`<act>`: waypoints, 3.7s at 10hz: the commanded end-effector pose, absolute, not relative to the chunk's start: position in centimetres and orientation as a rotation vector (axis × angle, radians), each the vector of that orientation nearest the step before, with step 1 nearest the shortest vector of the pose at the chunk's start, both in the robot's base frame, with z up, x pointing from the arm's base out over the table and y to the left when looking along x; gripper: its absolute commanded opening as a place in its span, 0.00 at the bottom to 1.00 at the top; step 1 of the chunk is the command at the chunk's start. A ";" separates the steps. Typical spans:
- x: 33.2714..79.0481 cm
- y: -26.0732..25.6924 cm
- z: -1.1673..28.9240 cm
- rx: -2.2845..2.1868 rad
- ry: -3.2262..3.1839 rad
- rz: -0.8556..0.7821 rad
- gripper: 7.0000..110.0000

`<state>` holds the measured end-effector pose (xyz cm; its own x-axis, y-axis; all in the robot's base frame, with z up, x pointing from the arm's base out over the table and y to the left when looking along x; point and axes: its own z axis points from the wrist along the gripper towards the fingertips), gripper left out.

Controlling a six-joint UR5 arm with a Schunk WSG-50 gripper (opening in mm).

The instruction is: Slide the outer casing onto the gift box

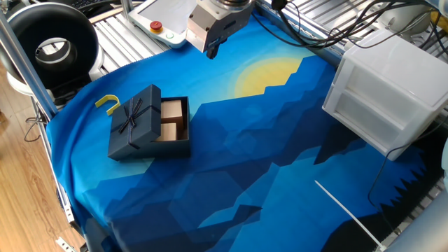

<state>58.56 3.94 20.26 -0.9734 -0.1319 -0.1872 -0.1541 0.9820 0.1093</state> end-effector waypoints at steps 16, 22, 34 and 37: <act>53.9 2.7 21.0 -0.306 3.129 0.174 0.00; 54.0 3.1 21.2 -0.300 3.123 0.198 0.00; 54.1 3.6 21.2 -0.269 3.120 0.230 0.00; 53.8 3.7 21.4 -0.253 3.129 0.237 0.00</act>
